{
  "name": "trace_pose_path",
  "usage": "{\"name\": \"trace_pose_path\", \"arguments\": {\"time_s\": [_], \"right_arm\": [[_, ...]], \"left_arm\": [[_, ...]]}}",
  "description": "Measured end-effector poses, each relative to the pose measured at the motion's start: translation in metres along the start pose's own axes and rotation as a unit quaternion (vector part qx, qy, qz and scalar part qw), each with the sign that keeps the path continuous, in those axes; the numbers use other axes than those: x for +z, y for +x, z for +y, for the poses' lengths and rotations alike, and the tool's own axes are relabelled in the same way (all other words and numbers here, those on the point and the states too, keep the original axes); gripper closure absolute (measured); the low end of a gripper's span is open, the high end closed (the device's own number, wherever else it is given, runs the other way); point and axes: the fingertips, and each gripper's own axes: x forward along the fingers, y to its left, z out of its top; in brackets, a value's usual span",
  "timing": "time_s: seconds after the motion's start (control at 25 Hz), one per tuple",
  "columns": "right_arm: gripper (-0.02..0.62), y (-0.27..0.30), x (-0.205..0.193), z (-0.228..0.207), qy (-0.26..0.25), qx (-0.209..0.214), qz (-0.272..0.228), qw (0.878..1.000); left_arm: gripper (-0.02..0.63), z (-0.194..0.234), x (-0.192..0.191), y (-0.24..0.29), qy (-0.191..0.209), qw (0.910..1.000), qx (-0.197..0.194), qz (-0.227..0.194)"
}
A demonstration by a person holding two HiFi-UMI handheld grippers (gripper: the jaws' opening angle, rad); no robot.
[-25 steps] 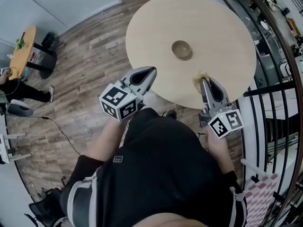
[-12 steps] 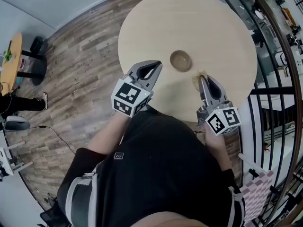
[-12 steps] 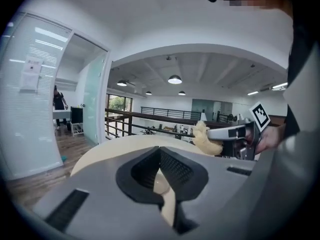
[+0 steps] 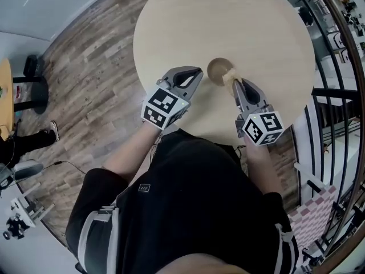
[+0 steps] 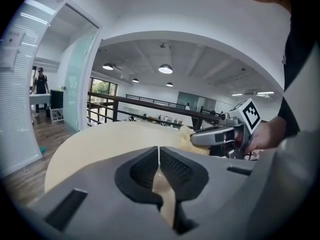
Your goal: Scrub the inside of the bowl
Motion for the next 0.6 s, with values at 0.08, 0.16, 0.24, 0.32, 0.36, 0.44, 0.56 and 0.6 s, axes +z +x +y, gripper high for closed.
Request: {"name": "trace_pose_path", "arguments": {"time_s": [0.08, 0.16, 0.24, 0.32, 0.36, 0.44, 0.56, 0.6], "right_arm": [[0.551, 0.009, -0.015, -0.010, 0.009, -0.001, 0.020, 1.000], [0.551, 0.019, -0.031, -0.020, 0.013, 0.001, 0.040, 0.999], [0.551, 0.027, -0.049, -0.026, 0.016, 0.007, 0.062, 0.998], [0.551, 0.033, -0.066, -0.033, 0.017, 0.011, 0.083, 0.996], [0.551, 0.036, -0.073, -0.037, 0.014, 0.012, 0.093, 0.995], [0.551, 0.045, -0.086, -0.045, 0.005, 0.013, 0.112, 0.994], [0.551, 0.063, -0.099, -0.053, -0.003, 0.014, 0.136, 0.991], [0.551, 0.068, -0.102, -0.055, -0.006, 0.016, 0.145, 0.989]], "left_arm": [[0.598, 0.008, -0.011, 0.016, -0.012, 0.9998, -0.009, 0.016], [0.598, 0.018, -0.019, 0.032, -0.016, 0.9995, -0.011, 0.026], [0.598, 0.026, -0.029, 0.047, -0.002, 0.9992, -0.010, 0.040], [0.597, 0.032, -0.043, 0.064, 0.014, 0.9977, -0.014, 0.065], [0.597, 0.035, -0.050, 0.073, 0.017, 0.9966, -0.017, 0.079], [0.582, 0.041, -0.061, 0.091, 0.018, 0.9943, -0.026, 0.102], [0.580, 0.050, -0.070, 0.113, 0.021, 0.9914, -0.038, 0.124], [0.580, 0.052, -0.073, 0.120, 0.024, 0.9900, -0.043, 0.132]]}}
